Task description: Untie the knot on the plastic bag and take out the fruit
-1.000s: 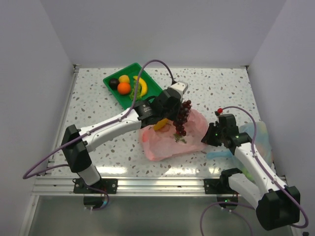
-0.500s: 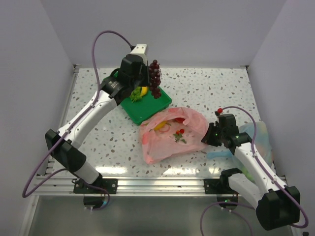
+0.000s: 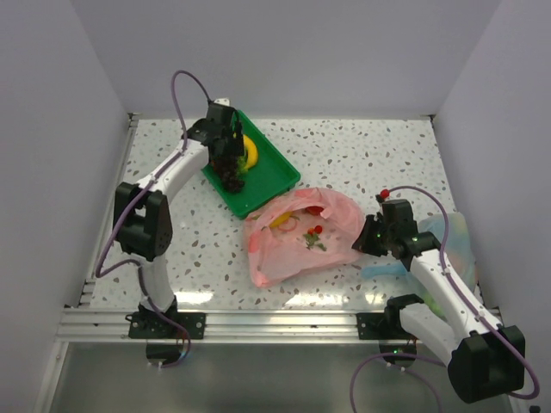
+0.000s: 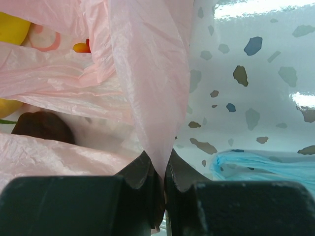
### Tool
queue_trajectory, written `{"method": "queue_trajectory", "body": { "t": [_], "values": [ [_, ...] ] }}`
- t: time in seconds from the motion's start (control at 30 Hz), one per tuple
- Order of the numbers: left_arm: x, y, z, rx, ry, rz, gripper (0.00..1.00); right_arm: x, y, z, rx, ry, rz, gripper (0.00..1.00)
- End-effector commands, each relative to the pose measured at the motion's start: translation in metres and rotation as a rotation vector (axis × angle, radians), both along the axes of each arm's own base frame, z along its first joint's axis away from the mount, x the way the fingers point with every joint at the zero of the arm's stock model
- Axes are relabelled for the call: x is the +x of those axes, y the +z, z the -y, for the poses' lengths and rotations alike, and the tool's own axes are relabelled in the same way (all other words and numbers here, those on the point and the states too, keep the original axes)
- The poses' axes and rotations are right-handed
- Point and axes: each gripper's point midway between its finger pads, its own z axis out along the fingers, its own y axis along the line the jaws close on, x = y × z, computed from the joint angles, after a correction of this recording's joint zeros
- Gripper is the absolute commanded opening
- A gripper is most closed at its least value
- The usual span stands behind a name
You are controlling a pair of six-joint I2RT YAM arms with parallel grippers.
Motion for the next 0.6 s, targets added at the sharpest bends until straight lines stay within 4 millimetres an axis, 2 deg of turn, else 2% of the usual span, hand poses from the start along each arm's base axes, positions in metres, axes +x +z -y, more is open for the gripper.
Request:
{"method": "queue_trajectory", "body": {
  "t": [0.0, 0.1, 0.17, 0.2, 0.23, 0.27, 0.33, 0.37, 0.43, 0.47, 0.53, 0.57],
  "values": [
    [0.014, 0.042, 0.002, -0.025, -0.012, 0.128, 0.87, 0.007, 0.006, 0.002, -0.021, 0.005, 0.034, 0.11],
    [0.006, 0.054, 0.005, -0.042, -0.032, 0.142, 0.98, 0.008, 0.006, 0.002, -0.019, 0.004, 0.035, 0.11],
    [-0.004, 0.055, 0.012, -0.054, -0.056, 0.135, 0.99, 0.008, 0.005, 0.002, -0.016, 0.004, 0.036, 0.11],
    [-0.01, 0.065, 0.014, -0.062, -0.065, 0.153, 1.0, 0.009, 0.007, 0.0, -0.013, 0.006, 0.038, 0.11],
    [-0.016, 0.067, 0.017, -0.062, -0.076, 0.155, 0.99, 0.009, 0.006, 0.001, -0.013, 0.007, 0.039, 0.11],
    [-0.025, 0.065, 0.028, -0.061, -0.105, 0.147, 1.0, 0.009, 0.006, 0.0, -0.012, 0.006, 0.04, 0.11],
    [-0.041, 0.075, 0.04, -0.055, -0.143, 0.159, 0.99, 0.01, 0.007, 0.0, -0.012, 0.007, 0.043, 0.11],
    [-0.054, 0.074, 0.06, -0.049, -0.191, 0.153, 0.99, 0.01, 0.007, 0.0, -0.012, 0.007, 0.043, 0.11],
    [-0.074, 0.077, 0.072, -0.024, -0.223, 0.133, 1.0, 0.01, 0.008, 0.0, -0.011, 0.008, 0.044, 0.11],
    [-0.087, 0.078, 0.087, -0.028, -0.258, 0.12, 1.0, 0.01, 0.008, 0.0, -0.01, 0.008, 0.047, 0.11],
    [-0.111, 0.077, 0.098, -0.064, -0.269, 0.076, 0.98, 0.011, 0.009, 0.0, -0.008, 0.007, 0.051, 0.11],
    [-0.127, 0.073, 0.113, -0.077, -0.303, 0.056, 0.97, 0.011, 0.008, 0.0, -0.006, 0.001, 0.049, 0.11]
  ]
}}
